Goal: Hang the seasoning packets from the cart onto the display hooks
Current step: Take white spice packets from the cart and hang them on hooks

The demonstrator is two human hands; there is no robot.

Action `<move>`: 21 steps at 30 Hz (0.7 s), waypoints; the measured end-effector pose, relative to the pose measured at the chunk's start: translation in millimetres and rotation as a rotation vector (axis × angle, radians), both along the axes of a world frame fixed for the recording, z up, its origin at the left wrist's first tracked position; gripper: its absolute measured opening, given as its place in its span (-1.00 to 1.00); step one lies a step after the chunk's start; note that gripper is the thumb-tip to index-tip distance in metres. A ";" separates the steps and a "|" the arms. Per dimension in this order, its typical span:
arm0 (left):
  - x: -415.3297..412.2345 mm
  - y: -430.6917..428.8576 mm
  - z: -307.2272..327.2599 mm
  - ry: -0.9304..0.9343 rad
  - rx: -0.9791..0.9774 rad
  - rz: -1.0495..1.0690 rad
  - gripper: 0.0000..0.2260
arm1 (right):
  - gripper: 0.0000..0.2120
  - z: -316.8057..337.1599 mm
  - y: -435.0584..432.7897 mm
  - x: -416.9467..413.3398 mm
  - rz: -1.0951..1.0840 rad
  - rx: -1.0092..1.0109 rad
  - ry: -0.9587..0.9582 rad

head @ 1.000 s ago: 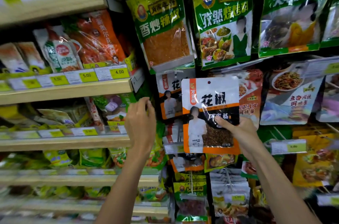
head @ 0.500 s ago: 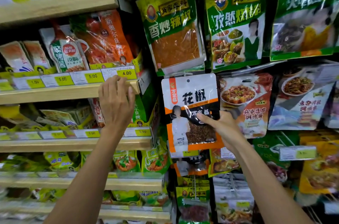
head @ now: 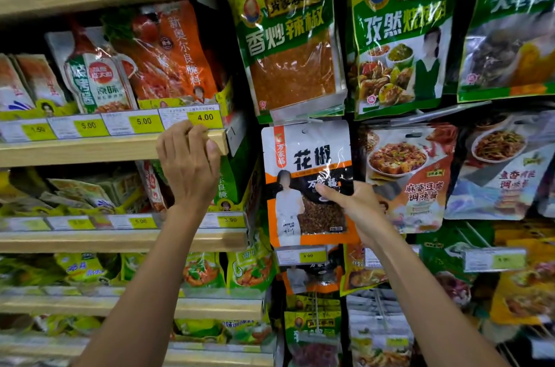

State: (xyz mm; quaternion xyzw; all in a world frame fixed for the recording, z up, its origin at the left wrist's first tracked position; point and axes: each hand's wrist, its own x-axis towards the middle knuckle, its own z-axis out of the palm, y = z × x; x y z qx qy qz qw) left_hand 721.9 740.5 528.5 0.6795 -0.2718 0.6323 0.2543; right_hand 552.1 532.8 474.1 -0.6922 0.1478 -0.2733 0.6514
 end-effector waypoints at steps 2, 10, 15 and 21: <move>2.5 -0.8 -1.2 -0.003 -0.012 -0.012 -0.78 | -0.42 -0.3 -2.6 5.7 -0.004 -0.008 0.003; 1.6 5.1 -4.0 -0.021 0.026 -0.066 -0.79 | -0.31 -0.3 -12.1 35.3 -0.090 -0.090 -0.032; -0.5 10.3 -2.8 -0.010 0.074 -0.062 -0.81 | -0.39 2.9 -18.3 59.2 -0.202 -0.045 -0.040; -7.0 17.1 -2.2 0.029 0.133 -0.049 -0.75 | -0.57 0.9 -24.6 72.5 -0.243 -0.009 0.010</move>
